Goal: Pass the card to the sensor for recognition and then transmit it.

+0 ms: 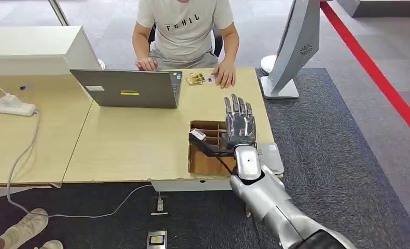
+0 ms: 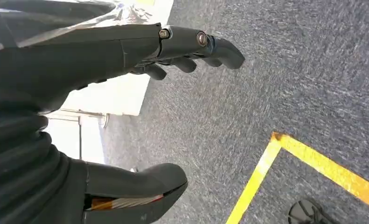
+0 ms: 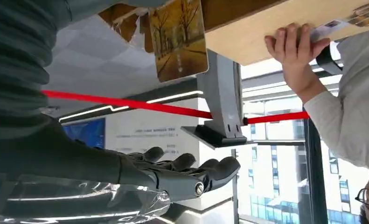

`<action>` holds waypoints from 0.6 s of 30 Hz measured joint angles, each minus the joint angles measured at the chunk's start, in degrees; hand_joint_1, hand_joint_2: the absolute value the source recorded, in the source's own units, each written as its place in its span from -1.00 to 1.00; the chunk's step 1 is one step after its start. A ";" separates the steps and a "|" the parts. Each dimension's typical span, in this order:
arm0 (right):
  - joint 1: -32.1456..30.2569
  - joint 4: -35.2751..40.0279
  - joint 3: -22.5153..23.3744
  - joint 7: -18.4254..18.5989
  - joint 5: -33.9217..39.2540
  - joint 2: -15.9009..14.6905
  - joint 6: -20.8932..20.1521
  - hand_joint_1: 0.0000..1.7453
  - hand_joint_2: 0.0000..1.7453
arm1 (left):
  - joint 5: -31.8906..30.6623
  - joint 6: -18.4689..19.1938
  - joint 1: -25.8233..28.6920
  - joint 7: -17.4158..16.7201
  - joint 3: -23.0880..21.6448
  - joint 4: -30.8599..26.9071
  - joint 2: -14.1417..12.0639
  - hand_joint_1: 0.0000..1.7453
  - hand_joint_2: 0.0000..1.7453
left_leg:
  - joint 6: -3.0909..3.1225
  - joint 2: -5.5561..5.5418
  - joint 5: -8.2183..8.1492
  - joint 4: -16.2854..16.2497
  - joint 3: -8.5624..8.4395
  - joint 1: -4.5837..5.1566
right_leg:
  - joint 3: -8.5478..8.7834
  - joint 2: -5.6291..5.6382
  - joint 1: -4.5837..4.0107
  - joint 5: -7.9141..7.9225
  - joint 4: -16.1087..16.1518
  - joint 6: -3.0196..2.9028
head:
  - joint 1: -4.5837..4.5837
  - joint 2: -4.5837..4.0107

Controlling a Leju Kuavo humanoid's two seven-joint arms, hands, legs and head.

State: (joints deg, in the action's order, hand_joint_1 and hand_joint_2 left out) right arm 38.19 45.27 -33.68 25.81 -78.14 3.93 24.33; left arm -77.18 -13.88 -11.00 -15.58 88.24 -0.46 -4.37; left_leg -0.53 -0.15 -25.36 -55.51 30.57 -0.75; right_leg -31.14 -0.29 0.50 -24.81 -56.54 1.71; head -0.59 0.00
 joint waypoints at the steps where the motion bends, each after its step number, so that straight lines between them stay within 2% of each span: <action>1: 0.07 0.00 0.07 0.28 -0.26 -0.22 -0.11 -1.00 1.00 | -0.04 0.00 0.01 -0.20 0.00 0.00 -0.02 -1.00 1.00 | 0.00 0.00 0.00 0.00 0.00 0.00 | 0.00 0.00 0.00 0.00 0.00 0.00 | -0.02 0.00; 9: -0.22 0.57 0.31 1.90 -3.15 -2.07 -1.75 -1.00 1.00 | -0.52 -0.02 -0.02 -1.44 0.00 0.00 -0.15 -1.00 1.00 | 0.00 0.00 0.00 0.00 0.00 0.00 | 0.00 0.00 0.00 0.00 0.00 0.00 | -0.02 0.00; 18: -1.55 0.59 0.26 1.94 -4.00 -2.38 -2.05 -1.00 1.00 | -1.62 -0.17 -0.12 -2.23 0.00 0.00 -0.20 -1.00 1.00 | 0.00 0.00 0.00 0.00 0.00 0.00 | 0.01 0.00 0.00 0.00 -0.01 0.00 | 0.00 0.00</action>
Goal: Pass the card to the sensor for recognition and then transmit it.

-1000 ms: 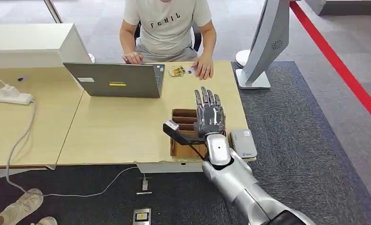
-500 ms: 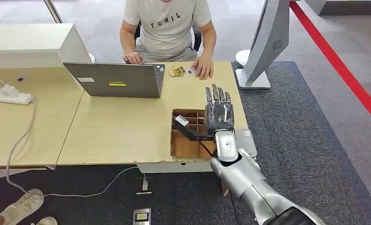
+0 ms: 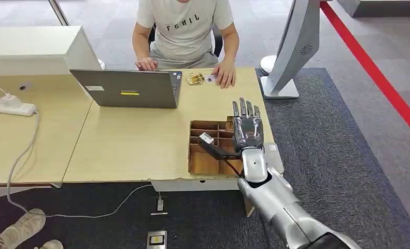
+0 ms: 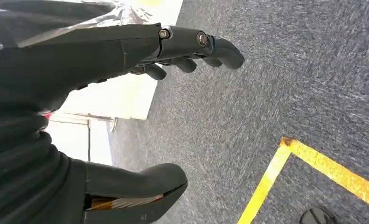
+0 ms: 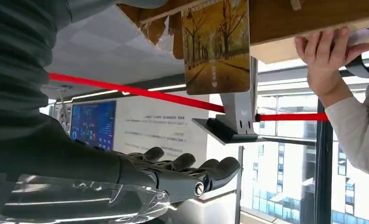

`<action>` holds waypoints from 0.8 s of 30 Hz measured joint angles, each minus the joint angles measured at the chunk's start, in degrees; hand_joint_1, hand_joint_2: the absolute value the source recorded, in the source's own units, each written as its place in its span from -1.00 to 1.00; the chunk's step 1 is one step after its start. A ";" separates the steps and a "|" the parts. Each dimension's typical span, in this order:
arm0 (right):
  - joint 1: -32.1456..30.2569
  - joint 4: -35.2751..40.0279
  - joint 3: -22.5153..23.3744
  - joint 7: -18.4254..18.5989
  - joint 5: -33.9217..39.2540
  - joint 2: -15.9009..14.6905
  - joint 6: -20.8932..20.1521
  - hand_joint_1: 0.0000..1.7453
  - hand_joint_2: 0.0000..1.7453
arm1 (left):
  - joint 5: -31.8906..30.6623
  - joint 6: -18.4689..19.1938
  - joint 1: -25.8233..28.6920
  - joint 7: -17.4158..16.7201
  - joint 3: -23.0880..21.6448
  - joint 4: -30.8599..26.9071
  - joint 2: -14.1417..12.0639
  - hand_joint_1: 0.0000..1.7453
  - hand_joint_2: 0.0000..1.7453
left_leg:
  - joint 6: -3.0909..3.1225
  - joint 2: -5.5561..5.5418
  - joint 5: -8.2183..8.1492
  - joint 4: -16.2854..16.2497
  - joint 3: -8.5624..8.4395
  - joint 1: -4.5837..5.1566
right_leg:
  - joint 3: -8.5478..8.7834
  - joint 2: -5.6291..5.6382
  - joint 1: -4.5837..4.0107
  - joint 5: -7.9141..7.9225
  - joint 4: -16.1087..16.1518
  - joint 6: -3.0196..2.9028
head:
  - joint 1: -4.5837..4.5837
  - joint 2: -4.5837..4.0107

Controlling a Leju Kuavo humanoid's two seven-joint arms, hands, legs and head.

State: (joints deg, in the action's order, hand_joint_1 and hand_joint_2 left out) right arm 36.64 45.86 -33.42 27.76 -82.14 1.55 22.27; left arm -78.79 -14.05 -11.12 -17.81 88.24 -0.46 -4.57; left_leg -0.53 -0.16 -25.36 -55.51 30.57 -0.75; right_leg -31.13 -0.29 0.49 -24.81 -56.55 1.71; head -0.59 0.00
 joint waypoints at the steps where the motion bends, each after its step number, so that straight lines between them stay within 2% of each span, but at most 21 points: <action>1: -0.07 0.00 0.00 0.00 -0.02 0.00 -0.02 -1.00 1.00 | -0.11 0.04 0.00 -0.02 0.00 0.00 -0.04 -1.00 1.00 | 0.00 0.00 0.00 0.00 0.00 0.00 | 0.00 0.00 0.00 0.00 0.00 0.00 | 0.00 0.00; 18: 0.11 2.10 -0.02 -2.01 0.44 0.94 0.09 -0.98 1.00 | -1.27 2.14 0.00 -0.07 0.00 0.00 -0.74 -1.00 1.00 | 0.00 0.00 0.00 0.00 0.00 0.00 | 0.01 0.00 0.00 0.00 0.00 0.00 | -0.02 0.00; 20: 0.19 2.27 -0.07 -2.01 0.39 0.96 -0.29 -0.88 1.00 | -1.27 2.21 0.00 -0.06 0.00 0.00 -0.77 -1.00 1.00 | 0.00 0.00 0.00 0.00 0.00 0.00 | 0.02 0.00 0.00 0.00 0.00 0.00 | 0.00 0.00; 21: 0.19 2.30 -0.09 -2.01 0.35 0.98 -0.50 -0.70 1.00 | -1.27 2.21 -0.01 -0.04 0.00 0.00 -0.76 -1.00 1.00 | 0.00 0.00 0.00 0.00 0.00 0.00 | 0.02 0.00 0.00 0.00 0.00 0.00 | -0.02 0.00; 22: 0.17 2.40 -0.11 -1.90 0.33 0.98 -0.55 -0.40 1.00 | -1.20 2.19 0.00 0.00 0.00 0.00 -0.76 -1.00 1.00 | 0.00 0.00 0.00 0.00 0.00 0.00 | 0.01 0.00 0.00 0.00 0.00 0.00 | 0.00 0.00; 23: 0.18 2.40 -0.18 -1.62 0.24 1.01 -0.66 -0.40 1.00 | -1.07 2.14 0.00 0.02 0.00 0.00 -0.76 -1.00 1.00 | 0.00 0.00 0.00 0.00 0.00 0.00 | 0.01 0.00 0.00 0.00 0.00 0.00 | 0.00 0.00; 24: 0.18 2.40 -0.20 -0.99 0.15 1.01 -0.85 -0.10 1.00 | -0.89 1.97 -0.01 0.07 0.00 0.00 -0.74 -1.00 1.00 | 0.00 0.00 0.00 0.00 0.00 0.00 | 0.01 0.00 0.00 0.00 0.00 0.00 | -0.02 0.00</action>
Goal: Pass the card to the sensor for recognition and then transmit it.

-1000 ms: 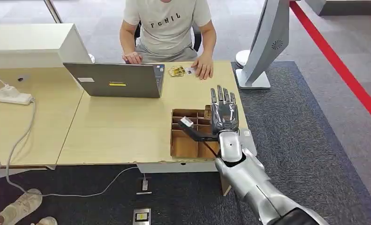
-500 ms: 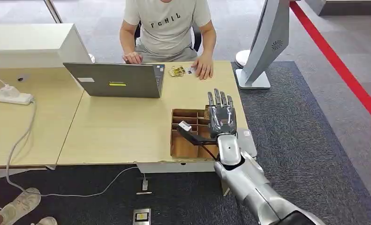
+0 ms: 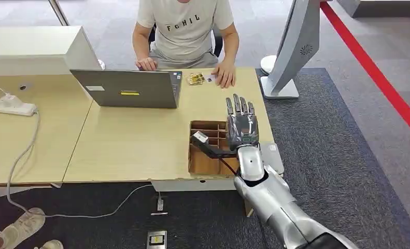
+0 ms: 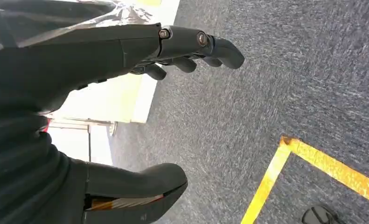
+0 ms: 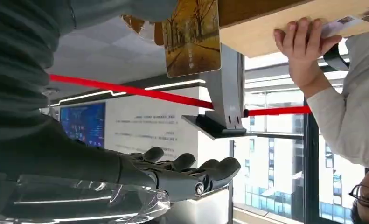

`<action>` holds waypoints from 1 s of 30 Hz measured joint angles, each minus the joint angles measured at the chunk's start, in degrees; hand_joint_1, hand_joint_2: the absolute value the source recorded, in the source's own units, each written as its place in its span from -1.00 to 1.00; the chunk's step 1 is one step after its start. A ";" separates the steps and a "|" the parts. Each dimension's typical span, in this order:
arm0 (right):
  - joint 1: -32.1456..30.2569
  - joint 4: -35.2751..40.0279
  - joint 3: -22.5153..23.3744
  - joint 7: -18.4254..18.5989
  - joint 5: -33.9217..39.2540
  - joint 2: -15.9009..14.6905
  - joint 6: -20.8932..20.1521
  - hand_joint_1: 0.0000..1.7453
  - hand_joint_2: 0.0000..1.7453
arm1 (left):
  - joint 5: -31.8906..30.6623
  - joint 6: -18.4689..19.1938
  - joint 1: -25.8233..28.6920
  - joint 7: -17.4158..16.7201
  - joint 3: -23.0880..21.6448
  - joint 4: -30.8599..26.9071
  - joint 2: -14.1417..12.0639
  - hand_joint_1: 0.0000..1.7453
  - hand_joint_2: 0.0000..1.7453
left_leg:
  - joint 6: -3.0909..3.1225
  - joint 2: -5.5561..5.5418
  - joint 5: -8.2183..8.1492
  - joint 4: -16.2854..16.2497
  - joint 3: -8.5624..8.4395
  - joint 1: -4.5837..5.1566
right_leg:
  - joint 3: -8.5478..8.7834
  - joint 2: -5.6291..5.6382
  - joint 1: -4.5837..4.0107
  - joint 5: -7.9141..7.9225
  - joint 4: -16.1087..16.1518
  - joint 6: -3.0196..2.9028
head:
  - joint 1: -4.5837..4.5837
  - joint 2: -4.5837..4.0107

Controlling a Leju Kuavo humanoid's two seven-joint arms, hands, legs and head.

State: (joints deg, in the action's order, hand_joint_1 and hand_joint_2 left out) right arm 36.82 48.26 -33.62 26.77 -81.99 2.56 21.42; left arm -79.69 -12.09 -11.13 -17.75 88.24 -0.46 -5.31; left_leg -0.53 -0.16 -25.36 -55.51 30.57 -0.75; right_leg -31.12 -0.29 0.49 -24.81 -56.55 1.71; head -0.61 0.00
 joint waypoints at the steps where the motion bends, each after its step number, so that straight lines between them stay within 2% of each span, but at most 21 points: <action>1: -0.01 -0.02 -0.02 0.53 -0.02 -0.02 -0.09 0.74 1.00 | 0.11 -0.09 0.01 0.07 0.00 0.00 0.00 -1.00 1.00 | 0.00 0.00 0.00 0.00 0.00 0.00 | 0.00 0.00 0.00 0.00 0.00 0.00 | 0.00 0.00; 4: 0.00 -0.28 -0.04 1.53 -0.11 -0.04 -0.26 1.00 1.00 | 0.39 -0.22 0.00 0.13 0.00 0.00 0.00 -1.00 1.00 | 0.00 0.00 0.00 0.00 0.00 0.00 | 0.00 0.00 0.00 0.00 0.00 0.00 | 0.02 0.00; 9: 0.01 -0.83 -0.04 2.15 -0.13 -0.20 -0.88 1.00 1.00 | 0.48 -0.22 0.02 0.13 0.00 0.00 0.00 -1.00 1.00 | 0.00 0.00 0.00 0.00 0.00 0.00 | -0.01 0.00 0.00 0.00 0.00 0.00 | 0.02 0.00; 14: 0.02 -1.44 -0.04 2.34 -0.20 -0.33 -1.49 0.82 1.00 | 0.48 -0.22 0.03 0.13 0.00 0.00 0.00 -1.00 1.00 | 0.00 0.00 0.00 0.00 0.00 0.00 | -0.01 0.00 0.00 0.00 0.00 0.00 | 0.00 0.00; 19: 0.03 -1.99 -0.15 2.74 -0.55 -0.31 -2.05 0.74 1.00 | 0.48 -0.11 0.02 0.13 0.00 0.00 0.00 -1.00 1.00 | 0.00 0.00 0.00 0.00 0.00 0.00 | -0.01 0.00 0.00 0.00 0.00 0.00 | 0.00 0.00; 21: 0.03 -2.21 -0.17 2.74 -0.59 -0.26 -2.06 0.28 1.00 | 0.48 -0.11 0.02 0.13 0.00 0.00 0.00 -1.00 1.00 | 0.00 0.00 0.00 0.00 0.00 0.00 | -0.01 0.00 0.00 0.00 0.00 0.00 | 0.00 0.00; 22: 0.01 -2.25 -0.20 2.74 -0.61 -0.24 -2.08 -0.66 1.00 | 0.48 -0.11 0.02 0.13 0.00 0.00 0.00 -1.00 1.00 | 0.00 0.00 0.00 0.00 0.00 0.00 | -0.01 0.00 0.00 0.00 0.00 0.00 | 0.02 0.00; 23: 0.00 -2.27 -0.20 2.76 -0.61 -0.20 -2.06 -0.90 1.00 | 0.48 -0.11 0.02 0.13 0.00 0.00 0.00 -1.00 1.00 | 0.00 0.00 0.00 0.00 0.00 0.00 | 0.00 0.00 0.00 0.00 0.00 0.00 | 0.02 0.00; 24: 0.01 -2.38 -0.20 2.74 -0.57 -0.09 -1.82 -0.90 1.00 | 0.48 0.09 0.02 0.13 0.00 0.00 0.00 -1.00 1.00 | 0.00 0.00 0.00 0.00 0.00 0.00 | 0.00 0.00 0.00 0.00 0.00 0.00 | 0.00 0.00; 25: 0.02 -2.54 -0.20 2.74 -0.46 0.00 -1.53 -1.00 1.00 | 0.48 0.13 0.01 0.13 0.00 0.00 0.00 -1.00 1.00 | 0.00 0.00 0.00 0.00 0.00 0.00 | 0.00 0.00 0.00 0.00 0.00 0.00 | 0.02 0.00; 30: 0.02 -3.04 -0.20 1.71 0.04 0.57 1.99 -1.00 1.00 | 0.48 0.06 0.01 -0.09 0.00 0.00 0.07 -1.00 1.00 | 0.00 0.00 0.00 0.00 0.00 0.00 | -0.01 0.00 0.00 0.00 0.00 0.00 | 0.02 0.00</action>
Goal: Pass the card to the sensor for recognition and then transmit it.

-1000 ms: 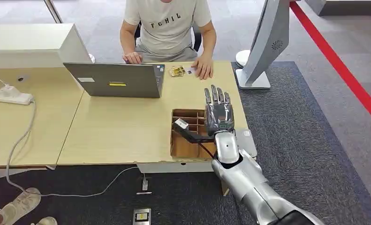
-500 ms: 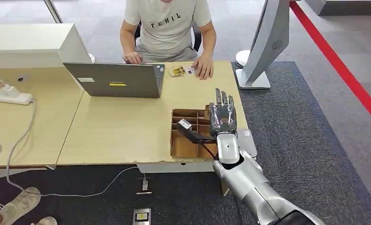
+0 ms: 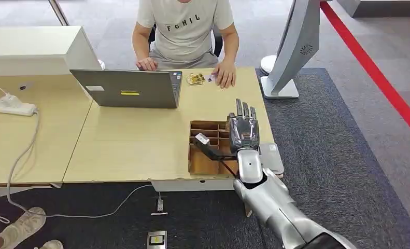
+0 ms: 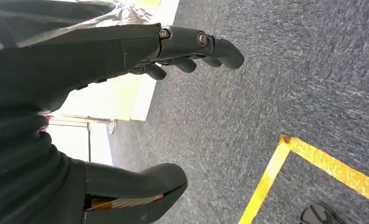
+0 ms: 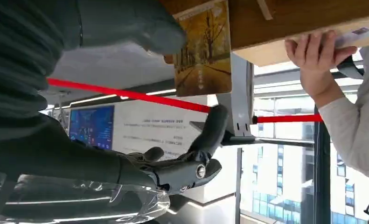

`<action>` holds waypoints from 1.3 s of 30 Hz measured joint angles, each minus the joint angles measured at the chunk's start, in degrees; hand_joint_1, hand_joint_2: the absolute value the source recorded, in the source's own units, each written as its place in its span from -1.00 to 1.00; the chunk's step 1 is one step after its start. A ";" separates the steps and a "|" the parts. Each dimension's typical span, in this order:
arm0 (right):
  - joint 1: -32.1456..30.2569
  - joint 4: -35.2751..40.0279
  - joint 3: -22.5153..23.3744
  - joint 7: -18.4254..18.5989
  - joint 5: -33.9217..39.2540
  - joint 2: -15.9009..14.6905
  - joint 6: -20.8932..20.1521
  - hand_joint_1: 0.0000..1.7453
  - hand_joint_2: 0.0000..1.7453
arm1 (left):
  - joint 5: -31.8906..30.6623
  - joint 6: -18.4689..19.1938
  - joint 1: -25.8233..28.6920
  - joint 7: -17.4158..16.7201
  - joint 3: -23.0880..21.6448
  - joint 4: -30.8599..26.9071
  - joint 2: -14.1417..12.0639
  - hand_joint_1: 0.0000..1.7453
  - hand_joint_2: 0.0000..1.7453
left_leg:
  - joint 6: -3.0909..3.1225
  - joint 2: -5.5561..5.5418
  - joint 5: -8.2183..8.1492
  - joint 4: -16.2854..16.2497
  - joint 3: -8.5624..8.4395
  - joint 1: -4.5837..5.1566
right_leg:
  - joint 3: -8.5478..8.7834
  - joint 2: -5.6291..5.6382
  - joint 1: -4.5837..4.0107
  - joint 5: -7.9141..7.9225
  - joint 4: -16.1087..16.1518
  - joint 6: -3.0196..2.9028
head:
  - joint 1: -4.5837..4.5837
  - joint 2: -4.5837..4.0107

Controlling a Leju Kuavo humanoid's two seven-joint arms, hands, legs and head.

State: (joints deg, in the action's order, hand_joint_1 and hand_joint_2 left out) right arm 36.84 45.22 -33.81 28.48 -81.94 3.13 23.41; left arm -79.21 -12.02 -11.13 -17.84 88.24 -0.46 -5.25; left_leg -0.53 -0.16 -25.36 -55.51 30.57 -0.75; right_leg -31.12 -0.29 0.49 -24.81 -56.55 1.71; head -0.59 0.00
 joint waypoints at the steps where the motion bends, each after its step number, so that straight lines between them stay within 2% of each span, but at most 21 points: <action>1: 0.01 0.00 0.00 -0.24 0.02 0.02 0.64 -1.00 1.00 | -0.04 0.00 0.01 -0.04 0.00 0.00 0.00 -1.00 1.00 | 0.00 0.00 0.00 0.00 0.00 0.00 | 0.00 0.00 0.00 0.00 0.00 0.00 | 0.00 0.00; 6: -0.10 0.46 0.09 -1.64 0.20 0.09 2.78 -1.00 1.00 | -0.85 0.09 0.01 -0.20 0.00 0.00 0.00 -1.00 1.00 | 0.00 0.00 0.00 0.00 0.00 0.00 | -0.01 0.00 0.00 0.00 0.00 0.00 | 0.00 0.00; 14: -0.23 1.42 0.44 -2.60 -0.24 0.04 2.63 -1.00 1.00 | -1.29 -0.18 -0.02 -0.57 0.00 0.00 0.04 -1.00 1.00 | 0.00 0.00 0.00 0.00 0.00 0.00 | 0.00 0.00 0.00 0.00 0.00 0.00 | -0.02 0.00; 22: -0.24 0.35 0.24 -2.62 -0.41 2.10 2.41 -1.00 1.00 | -1.16 -1.22 -0.15 -0.68 0.00 0.02 0.50 -1.00 1.00 | 0.00 0.00 0.00 0.00 0.00 0.00 | -0.01 0.00 0.00 0.00 0.00 0.00 | -0.02 0.00; 30: -0.06 -1.44 0.04 -2.62 0.72 3.61 -2.25 -1.00 1.00 | -1.25 -1.36 -0.26 -1.29 0.00 0.02 0.57 -1.00 1.00 | 0.00 0.00 0.00 0.00 0.00 0.00 | 0.00 0.00 0.00 0.00 0.00 0.00 | 0.00 0.00; 39: 1.30 -1.60 0.04 -0.46 0.28 3.41 -3.17 -1.00 1.00 | -0.46 -1.25 -0.24 -1.35 0.00 0.02 0.57 -1.00 1.00 | 0.00 0.00 0.00 0.00 0.00 0.00 | -0.01 0.00 0.00 0.00 0.00 0.00 | 0.00 0.00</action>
State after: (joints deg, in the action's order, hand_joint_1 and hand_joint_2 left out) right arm 38.14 43.63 -33.77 28.02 -81.66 6.53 20.24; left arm -79.67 -13.27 -11.37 -19.19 88.24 -0.44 -4.68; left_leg -0.53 -0.15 -25.36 -55.51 30.57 -0.75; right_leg -31.14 -0.29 0.49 -24.81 -56.55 1.71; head -0.59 0.00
